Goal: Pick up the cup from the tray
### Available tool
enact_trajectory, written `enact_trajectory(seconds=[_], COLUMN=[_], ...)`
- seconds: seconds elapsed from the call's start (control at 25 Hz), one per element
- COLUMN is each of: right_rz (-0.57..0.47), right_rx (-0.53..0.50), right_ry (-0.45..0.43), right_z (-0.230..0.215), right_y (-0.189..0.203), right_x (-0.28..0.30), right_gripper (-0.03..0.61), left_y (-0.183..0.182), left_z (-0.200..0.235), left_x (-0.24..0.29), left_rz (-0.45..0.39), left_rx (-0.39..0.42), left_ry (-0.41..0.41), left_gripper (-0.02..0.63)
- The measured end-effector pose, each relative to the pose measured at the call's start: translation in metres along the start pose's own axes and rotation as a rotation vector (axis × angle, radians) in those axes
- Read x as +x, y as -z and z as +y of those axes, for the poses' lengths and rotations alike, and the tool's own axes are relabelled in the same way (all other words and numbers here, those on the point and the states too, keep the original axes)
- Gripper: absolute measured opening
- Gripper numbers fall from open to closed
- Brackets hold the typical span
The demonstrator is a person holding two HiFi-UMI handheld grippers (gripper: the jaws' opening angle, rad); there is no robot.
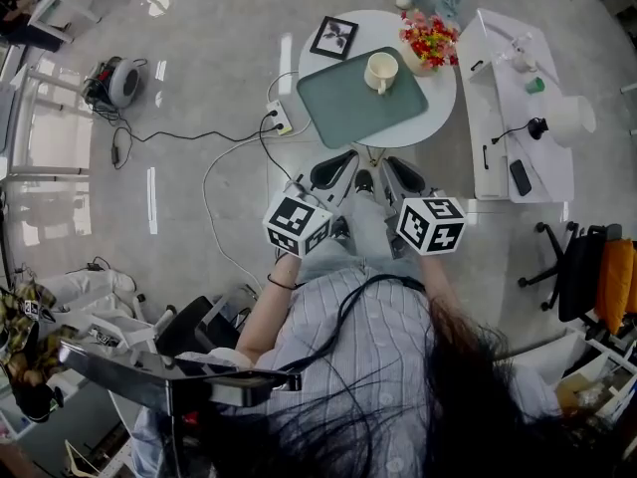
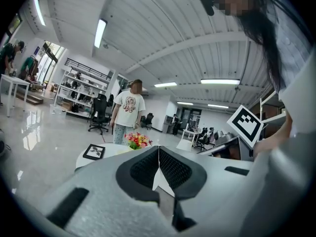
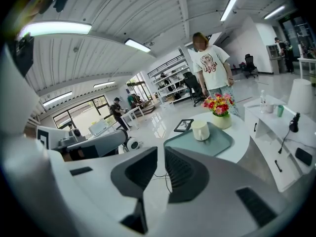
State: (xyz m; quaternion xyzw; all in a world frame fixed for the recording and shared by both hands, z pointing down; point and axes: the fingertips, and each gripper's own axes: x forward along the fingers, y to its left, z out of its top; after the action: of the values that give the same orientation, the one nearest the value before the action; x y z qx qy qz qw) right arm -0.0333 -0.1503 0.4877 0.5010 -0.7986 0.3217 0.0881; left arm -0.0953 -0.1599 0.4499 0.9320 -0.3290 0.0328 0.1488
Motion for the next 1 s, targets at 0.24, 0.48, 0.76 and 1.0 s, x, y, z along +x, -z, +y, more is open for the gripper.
enact_trajectory(seconds=[0.24,0.48,0.76,1.0], right_rz=[-0.007,-0.008,0.024,0.066], right_rx=[0.016,0.003,-0.04,0.023], right_ry=[0.013,0.025,0.035,0.033], right_z=[-0.016,-0.039,-0.071,-0.096], right_y=[-0.015,-0.03,-0.042,-0.038], right_x=[0.024,0.051,0.095,0.137], right_gripper=[0.063,0.063,0.064,0.069], left_y=[-0.004,-0.003,-0.011,-0.005], left_z=[0.023,0.047,0.073,0.096], left_x=[0.018,0.044,0.083,0.111], left_rz=[0.015,0.047,0.07,0.098], left_rx=[0.003,-0.003,0.009,0.0], left_ry=[-0.002,-0.004,0.014,0.017], left_gripper=[0.014,0.014,0.014,0.014])
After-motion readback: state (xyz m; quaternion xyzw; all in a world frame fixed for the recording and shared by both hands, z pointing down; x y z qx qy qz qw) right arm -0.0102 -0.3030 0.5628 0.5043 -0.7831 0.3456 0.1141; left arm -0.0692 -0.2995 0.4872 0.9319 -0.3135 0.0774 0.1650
